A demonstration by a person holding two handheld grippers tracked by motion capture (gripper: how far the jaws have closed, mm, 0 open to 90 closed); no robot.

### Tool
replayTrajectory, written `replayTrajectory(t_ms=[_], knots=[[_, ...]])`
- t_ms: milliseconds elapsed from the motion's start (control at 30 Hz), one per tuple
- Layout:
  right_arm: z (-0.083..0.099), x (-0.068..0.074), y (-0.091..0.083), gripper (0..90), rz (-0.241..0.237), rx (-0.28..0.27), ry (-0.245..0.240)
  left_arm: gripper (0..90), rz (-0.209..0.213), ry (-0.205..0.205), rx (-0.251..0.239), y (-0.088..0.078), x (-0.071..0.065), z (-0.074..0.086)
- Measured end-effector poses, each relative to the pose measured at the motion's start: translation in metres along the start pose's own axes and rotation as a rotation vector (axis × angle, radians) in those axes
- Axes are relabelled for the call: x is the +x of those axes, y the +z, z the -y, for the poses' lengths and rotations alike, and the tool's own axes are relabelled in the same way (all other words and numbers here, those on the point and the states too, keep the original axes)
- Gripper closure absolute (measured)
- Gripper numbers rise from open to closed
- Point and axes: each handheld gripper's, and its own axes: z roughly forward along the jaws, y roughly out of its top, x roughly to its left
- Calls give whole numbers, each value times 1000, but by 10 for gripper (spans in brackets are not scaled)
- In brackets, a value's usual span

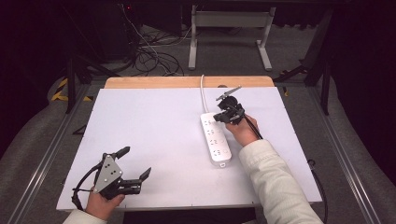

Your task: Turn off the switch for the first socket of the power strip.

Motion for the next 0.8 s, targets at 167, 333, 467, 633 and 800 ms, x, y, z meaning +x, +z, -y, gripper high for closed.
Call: replayTrajectory(t_ms=[167, 333, 467, 633, 800], knots=[[0, 0, 3, 900, 4, 1, -5, 77, 1, 0, 0, 0, 0, 0], [0, 1, 5, 900, 7, 3, -6, 77, 1, 0, 1, 0, 0, 0], [0, 2, 6, 900, 5, -1, -12, 77, 1, 0, 0, 0, 0, 0], [0, 2, 8, 900, 14, 3, -18, 78, 1, 1, 0, 0, 0, 0], [0, 2, 9, 900, 19, 2, -22, 77, 1, 5, 2, 0, 0, 0]])
